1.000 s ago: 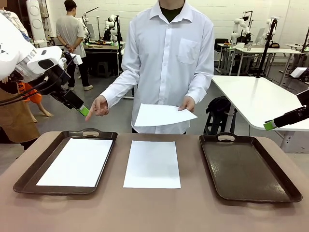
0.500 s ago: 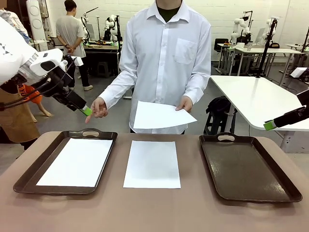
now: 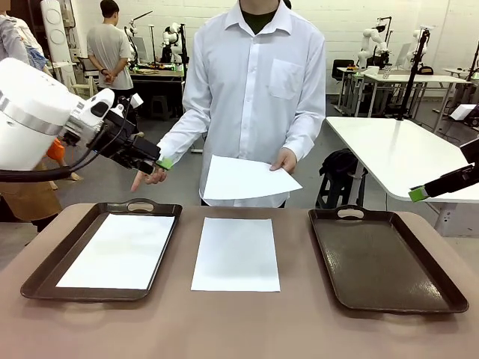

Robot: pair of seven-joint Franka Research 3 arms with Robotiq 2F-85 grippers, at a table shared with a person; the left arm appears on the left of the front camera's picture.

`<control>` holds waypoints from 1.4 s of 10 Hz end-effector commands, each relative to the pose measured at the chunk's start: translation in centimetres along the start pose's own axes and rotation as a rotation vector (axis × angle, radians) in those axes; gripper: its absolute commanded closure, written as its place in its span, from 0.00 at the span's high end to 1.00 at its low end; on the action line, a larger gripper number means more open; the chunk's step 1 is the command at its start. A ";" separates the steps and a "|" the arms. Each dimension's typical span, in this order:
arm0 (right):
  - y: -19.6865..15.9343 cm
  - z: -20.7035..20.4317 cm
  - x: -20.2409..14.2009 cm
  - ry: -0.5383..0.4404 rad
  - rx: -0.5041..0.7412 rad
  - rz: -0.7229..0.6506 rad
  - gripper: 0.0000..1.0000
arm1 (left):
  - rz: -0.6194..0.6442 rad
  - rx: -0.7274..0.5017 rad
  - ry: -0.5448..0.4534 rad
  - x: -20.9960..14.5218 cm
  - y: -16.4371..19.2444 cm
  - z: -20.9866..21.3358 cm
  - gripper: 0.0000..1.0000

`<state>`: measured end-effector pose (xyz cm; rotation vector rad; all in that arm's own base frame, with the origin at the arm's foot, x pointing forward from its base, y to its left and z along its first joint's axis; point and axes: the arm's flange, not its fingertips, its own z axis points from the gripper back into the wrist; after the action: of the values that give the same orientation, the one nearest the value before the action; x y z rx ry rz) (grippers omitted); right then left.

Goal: Sort the A4 documents.
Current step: Receive the A4 Paper.

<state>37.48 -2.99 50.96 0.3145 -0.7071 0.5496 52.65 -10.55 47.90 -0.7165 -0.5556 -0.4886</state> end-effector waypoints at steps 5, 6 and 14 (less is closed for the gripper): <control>-0.2 -0.3 -0.1 -0.010 0.017 0.002 1.00 | 0.328 -0.272 -0.185 1.0 3.0 -6.8 1.00; -0.2 -0.3 -0.1 -0.010 0.017 0.002 1.00 | 0.353 -0.340 -0.190 1.2 2.8 -7.8 1.00; -0.2 -0.3 -0.1 -0.010 0.017 0.002 1.00 | 0.560 -0.619 -0.184 1.3 2.8 -14.9 1.00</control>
<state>37.48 -2.98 50.95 0.3143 -0.7068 0.5497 59.00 -19.22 37.62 -1.4197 -0.3423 -0.0820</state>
